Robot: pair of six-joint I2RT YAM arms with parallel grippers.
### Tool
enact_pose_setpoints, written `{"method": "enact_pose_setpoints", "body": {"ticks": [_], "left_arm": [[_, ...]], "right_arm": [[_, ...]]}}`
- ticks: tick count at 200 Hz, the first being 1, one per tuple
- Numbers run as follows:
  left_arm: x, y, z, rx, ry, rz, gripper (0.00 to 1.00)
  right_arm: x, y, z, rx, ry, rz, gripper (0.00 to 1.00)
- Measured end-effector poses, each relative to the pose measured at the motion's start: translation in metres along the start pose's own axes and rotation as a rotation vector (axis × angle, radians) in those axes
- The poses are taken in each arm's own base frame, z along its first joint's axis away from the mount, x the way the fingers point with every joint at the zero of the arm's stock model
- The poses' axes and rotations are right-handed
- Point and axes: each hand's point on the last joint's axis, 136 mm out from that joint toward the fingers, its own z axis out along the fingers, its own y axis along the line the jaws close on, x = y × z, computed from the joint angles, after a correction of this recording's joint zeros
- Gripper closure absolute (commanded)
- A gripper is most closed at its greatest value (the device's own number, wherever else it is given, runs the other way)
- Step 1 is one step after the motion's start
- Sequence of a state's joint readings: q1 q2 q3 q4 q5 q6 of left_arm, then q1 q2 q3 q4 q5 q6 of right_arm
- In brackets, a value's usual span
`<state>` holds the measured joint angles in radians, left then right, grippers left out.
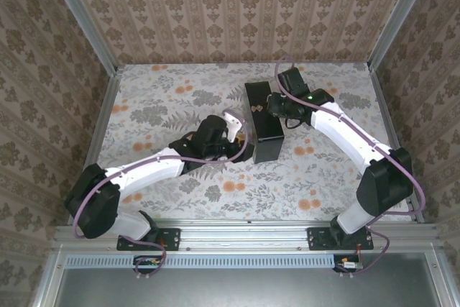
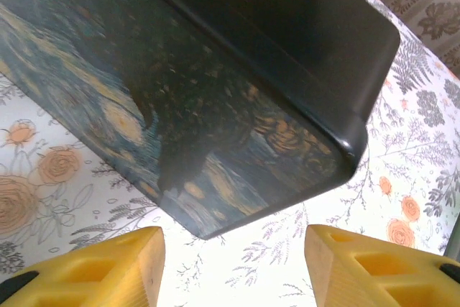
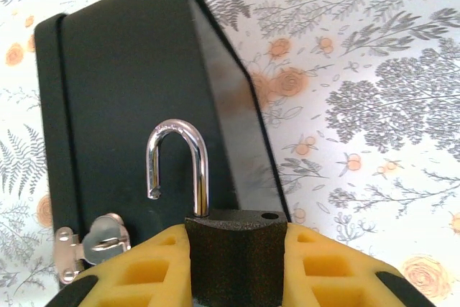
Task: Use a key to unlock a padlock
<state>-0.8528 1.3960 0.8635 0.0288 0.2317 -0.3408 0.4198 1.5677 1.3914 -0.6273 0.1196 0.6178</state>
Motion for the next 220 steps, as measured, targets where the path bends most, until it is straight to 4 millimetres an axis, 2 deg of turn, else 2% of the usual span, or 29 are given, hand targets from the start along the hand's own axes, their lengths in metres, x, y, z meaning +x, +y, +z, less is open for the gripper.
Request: {"method": "enact_pose_setpoints", "body": {"ticks": [33, 62, 86, 116, 135, 156, 179, 201, 220], "left_arm": [[-0.018, 0.009, -0.017, -0.015, -0.058, -0.012, 0.43], [-0.027, 0.020, -0.030, -0.041, -0.087, -0.029, 0.44], [-0.030, 0.034, -0.042, -0.077, -0.101, -0.051, 0.43], [-0.034, 0.051, -0.058, -0.129, -0.120, -0.078, 0.43], [-0.035, 0.059, -0.065, -0.155, -0.127, -0.091, 0.43], [-0.036, 0.064, -0.071, -0.172, -0.136, -0.099, 0.43], [-0.033, 0.067, -0.077, -0.186, -0.136, -0.107, 0.43], [-0.028, 0.070, -0.080, -0.196, -0.128, -0.116, 0.43], [-0.029, 0.074, -0.084, -0.206, -0.134, -0.122, 0.43]], "right_arm": [[-0.007, -0.026, -0.018, 0.019, -0.032, 0.042, 0.95], [-0.007, -0.060, -0.028, 0.055, -0.045, 0.089, 0.93], [0.016, -0.098, -0.020, 0.125, 0.005, 0.131, 0.88], [0.061, -0.137, 0.003, 0.217, 0.118, 0.160, 0.86], [0.078, -0.147, 0.017, 0.251, 0.174, 0.162, 0.86], [0.088, -0.153, 0.033, 0.274, 0.214, 0.156, 0.84], [0.093, -0.158, 0.044, 0.287, 0.239, 0.146, 0.70], [0.098, -0.161, 0.050, 0.300, 0.261, 0.140, 0.63], [0.100, -0.163, 0.051, 0.304, 0.274, 0.122, 0.52]]}}
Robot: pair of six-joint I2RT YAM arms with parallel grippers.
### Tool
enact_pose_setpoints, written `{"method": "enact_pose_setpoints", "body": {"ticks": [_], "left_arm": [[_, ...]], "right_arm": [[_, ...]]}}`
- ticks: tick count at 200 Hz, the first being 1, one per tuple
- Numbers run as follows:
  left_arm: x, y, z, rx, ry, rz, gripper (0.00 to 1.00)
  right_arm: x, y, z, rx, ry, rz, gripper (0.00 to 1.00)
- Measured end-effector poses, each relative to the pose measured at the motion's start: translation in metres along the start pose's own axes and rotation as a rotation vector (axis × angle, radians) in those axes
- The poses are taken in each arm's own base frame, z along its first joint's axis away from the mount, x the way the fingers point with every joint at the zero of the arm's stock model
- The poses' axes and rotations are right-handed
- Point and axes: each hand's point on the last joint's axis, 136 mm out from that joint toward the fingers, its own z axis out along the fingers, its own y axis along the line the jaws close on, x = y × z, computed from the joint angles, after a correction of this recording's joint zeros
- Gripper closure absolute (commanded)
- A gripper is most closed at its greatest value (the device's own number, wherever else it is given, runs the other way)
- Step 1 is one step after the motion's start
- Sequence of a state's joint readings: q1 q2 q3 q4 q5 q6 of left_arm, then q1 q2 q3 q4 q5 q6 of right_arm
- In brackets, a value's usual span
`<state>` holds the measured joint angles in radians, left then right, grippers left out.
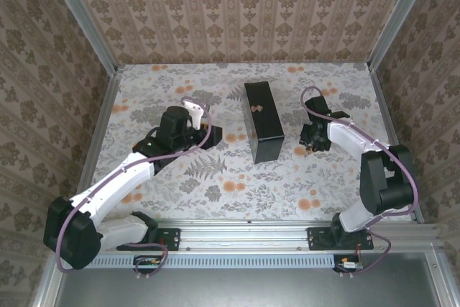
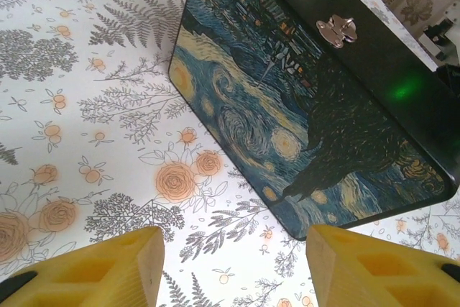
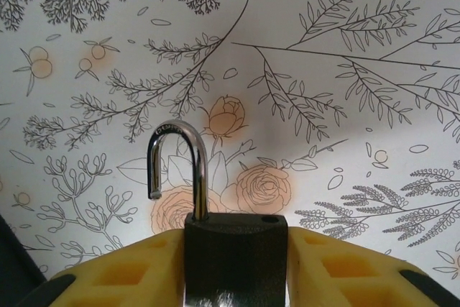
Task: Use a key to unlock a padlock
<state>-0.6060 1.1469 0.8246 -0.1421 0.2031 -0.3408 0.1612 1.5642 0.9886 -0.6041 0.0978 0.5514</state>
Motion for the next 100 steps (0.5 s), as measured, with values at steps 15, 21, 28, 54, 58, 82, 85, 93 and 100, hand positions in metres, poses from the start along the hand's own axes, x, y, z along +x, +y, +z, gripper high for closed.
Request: {"method": "enact_pose_setpoints", "body": {"ticks": [15, 21, 28, 54, 58, 82, 85, 93, 100], "left_arm": [[-0.002, 0.002, -0.002, -0.005, -0.008, -0.002, 0.43], [-0.003, 0.003, -0.003, -0.007, -0.011, -0.003, 0.43], [-0.003, 0.003, -0.003, -0.008, -0.013, -0.004, 0.43], [-0.003, 0.004, -0.003, -0.009, -0.013, -0.005, 0.43], [-0.003, 0.004, -0.003, -0.009, -0.013, -0.005, 0.43], [0.000, 0.004, -0.002, -0.008, -0.005, -0.007, 0.43], [0.000, 0.004, -0.002, -0.008, -0.004, -0.007, 0.43], [0.001, 0.005, -0.002, -0.008, -0.003, -0.007, 0.43], [0.002, 0.004, -0.002, -0.005, 0.000, -0.008, 0.43]], "right_arm": [[-0.002, 0.001, -0.003, -0.004, -0.005, -0.009, 0.50], [-0.004, 0.002, -0.005, -0.008, -0.010, -0.016, 0.48], [-0.007, 0.004, -0.010, -0.017, -0.020, -0.022, 0.47], [-0.021, 0.018, -0.040, -0.103, -0.080, -0.032, 0.44], [-0.024, 0.022, -0.048, -0.126, -0.097, -0.033, 0.42], [-0.031, 0.053, -0.095, -0.289, -0.202, -0.079, 0.28], [-0.031, 0.057, -0.101, -0.310, -0.216, -0.089, 0.26], [-0.030, 0.071, -0.118, -0.371, -0.249, -0.118, 0.16], [-0.029, 0.084, -0.132, -0.419, -0.273, -0.146, 0.10]]}}
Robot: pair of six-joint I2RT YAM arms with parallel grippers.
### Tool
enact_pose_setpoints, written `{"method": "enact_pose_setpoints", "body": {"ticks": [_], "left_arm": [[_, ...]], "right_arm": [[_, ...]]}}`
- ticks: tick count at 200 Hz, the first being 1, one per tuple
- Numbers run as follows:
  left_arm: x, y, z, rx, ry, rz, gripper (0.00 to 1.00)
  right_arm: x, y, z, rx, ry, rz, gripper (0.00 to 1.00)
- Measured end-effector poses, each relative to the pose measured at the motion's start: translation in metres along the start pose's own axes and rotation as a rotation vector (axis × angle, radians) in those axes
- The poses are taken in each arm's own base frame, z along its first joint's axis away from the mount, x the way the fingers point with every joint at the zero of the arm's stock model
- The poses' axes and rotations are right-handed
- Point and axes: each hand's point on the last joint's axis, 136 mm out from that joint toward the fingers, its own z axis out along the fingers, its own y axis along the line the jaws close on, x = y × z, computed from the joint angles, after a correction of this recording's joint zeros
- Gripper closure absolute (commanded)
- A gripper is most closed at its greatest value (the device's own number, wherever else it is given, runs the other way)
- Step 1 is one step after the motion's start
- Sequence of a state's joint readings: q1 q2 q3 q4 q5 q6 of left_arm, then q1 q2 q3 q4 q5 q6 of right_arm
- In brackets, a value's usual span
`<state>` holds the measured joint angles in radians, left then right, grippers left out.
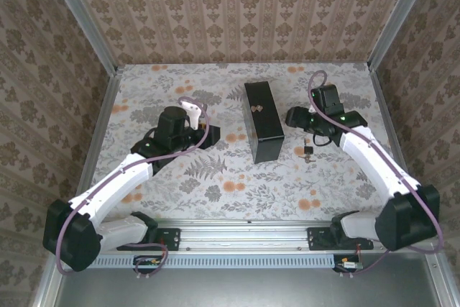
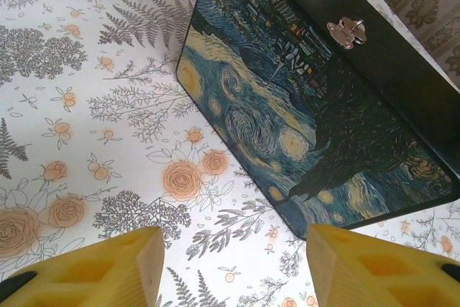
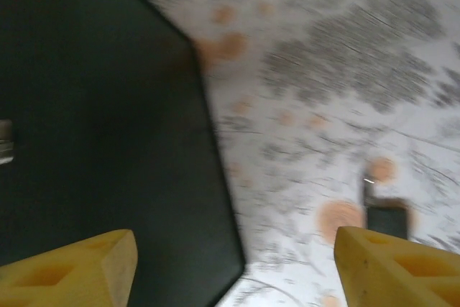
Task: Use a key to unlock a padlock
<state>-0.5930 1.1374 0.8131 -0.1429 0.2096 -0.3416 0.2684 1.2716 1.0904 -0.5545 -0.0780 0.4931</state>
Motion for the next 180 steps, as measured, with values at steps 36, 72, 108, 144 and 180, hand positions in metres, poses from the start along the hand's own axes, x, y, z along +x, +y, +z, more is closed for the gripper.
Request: {"method": "enact_pose_setpoints", "body": {"ticks": [36, 72, 108, 144, 180], "left_arm": [[0.001, 0.000, 0.001, 0.003, 0.006, -0.004, 0.43], [0.002, 0.000, 0.002, 0.005, 0.010, -0.005, 0.43], [0.002, 0.000, 0.002, 0.005, 0.010, -0.004, 0.43], [0.002, -0.001, 0.002, 0.009, 0.011, -0.004, 0.43], [0.003, -0.001, 0.002, 0.011, 0.012, -0.005, 0.43]], "right_arm": [[-0.007, 0.063, -0.011, -0.125, -0.021, -0.120, 0.00], [0.009, 0.083, 0.015, -0.063, 0.056, -0.239, 0.00], [0.024, 0.073, 0.032, 0.055, 0.119, -0.321, 0.00], [0.022, 0.076, 0.033, 0.092, 0.123, -0.361, 0.03], [0.034, 0.070, 0.050, 0.127, 0.176, -0.374, 0.04]]}}
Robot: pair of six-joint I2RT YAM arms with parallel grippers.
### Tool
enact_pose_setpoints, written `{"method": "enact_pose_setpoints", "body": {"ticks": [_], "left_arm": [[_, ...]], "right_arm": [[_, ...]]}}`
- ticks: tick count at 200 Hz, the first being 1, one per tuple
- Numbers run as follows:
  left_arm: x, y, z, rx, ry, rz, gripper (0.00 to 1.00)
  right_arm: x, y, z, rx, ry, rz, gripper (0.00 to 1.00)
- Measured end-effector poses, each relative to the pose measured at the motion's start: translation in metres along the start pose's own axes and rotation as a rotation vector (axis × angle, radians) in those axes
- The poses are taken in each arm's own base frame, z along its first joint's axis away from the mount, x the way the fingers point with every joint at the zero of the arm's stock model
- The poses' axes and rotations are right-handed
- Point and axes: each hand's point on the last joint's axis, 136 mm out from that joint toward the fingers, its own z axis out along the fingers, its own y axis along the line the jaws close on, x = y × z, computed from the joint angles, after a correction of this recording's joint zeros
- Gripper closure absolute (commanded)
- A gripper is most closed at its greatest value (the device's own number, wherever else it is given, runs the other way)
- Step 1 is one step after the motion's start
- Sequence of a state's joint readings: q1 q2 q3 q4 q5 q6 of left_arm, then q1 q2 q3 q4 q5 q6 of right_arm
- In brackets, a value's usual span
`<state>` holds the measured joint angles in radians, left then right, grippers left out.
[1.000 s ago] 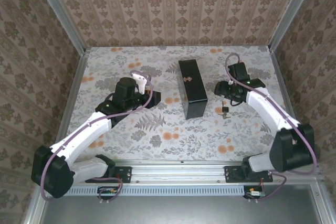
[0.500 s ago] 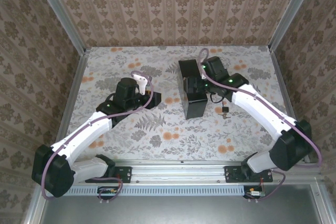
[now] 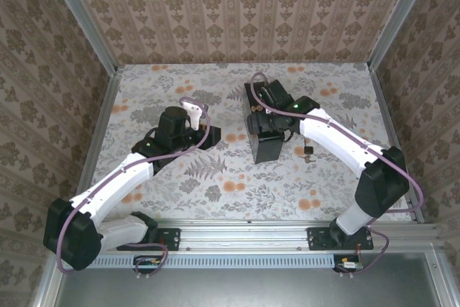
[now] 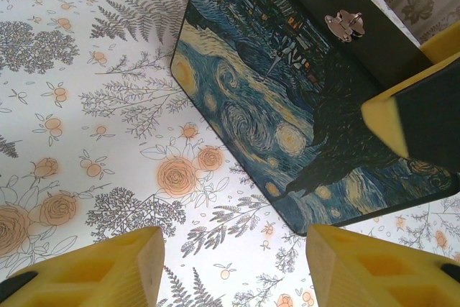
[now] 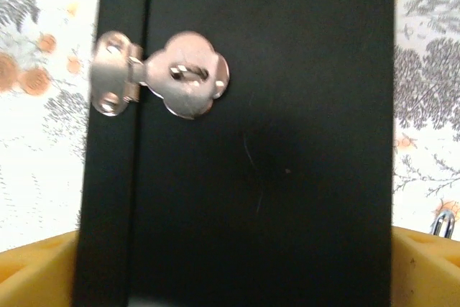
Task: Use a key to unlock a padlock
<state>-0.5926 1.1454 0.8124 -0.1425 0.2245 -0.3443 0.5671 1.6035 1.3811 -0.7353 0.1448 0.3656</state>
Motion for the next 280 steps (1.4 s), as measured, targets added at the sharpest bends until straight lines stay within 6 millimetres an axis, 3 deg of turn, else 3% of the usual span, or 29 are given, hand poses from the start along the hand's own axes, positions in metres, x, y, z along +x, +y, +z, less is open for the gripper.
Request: {"method": "enact_pose_setpoints", "body": {"ticks": [32, 60, 87, 103, 136, 174, 207, 246, 280], "left_arm": [[0.000, 0.001, 0.000, -0.002, -0.001, 0.000, 0.43], [-0.001, 0.002, -0.001, -0.005, -0.005, -0.003, 0.43], [-0.001, 0.004, -0.003, -0.008, -0.010, -0.005, 0.43], [-0.001, 0.005, -0.003, -0.012, -0.010, -0.008, 0.43], [-0.001, 0.006, -0.003, -0.013, -0.011, -0.008, 0.43], [-0.001, 0.006, -0.003, -0.013, -0.011, -0.009, 0.43], [-0.001, 0.006, -0.003, -0.014, -0.011, -0.008, 0.43], [-0.005, 0.006, -0.010, -0.020, -0.029, -0.005, 0.43], [-0.006, 0.008, -0.012, -0.029, -0.034, -0.007, 0.43]], "right_arm": [[0.006, -0.002, 0.007, 0.012, 0.022, 0.013, 0.19], [0.005, -0.005, 0.006, -0.024, -0.007, 0.063, 0.22], [0.007, -0.006, 0.001, -0.175, -0.033, 0.205, 0.22], [0.010, 0.006, 0.001, -0.288, -0.032, 0.280, 0.22], [0.024, 0.056, 0.009, -0.547, -0.011, 0.355, 0.19], [0.031, 0.094, 0.025, -0.706, -0.006, 0.368, 0.10], [0.039, 0.103, 0.058, -0.753, -0.009, 0.361, 0.07], [0.030, 0.112, 0.076, -0.812, -0.056, 0.353, 0.03], [0.041, 0.109, 0.091, -0.789, -0.024, 0.380, 0.00]]}}
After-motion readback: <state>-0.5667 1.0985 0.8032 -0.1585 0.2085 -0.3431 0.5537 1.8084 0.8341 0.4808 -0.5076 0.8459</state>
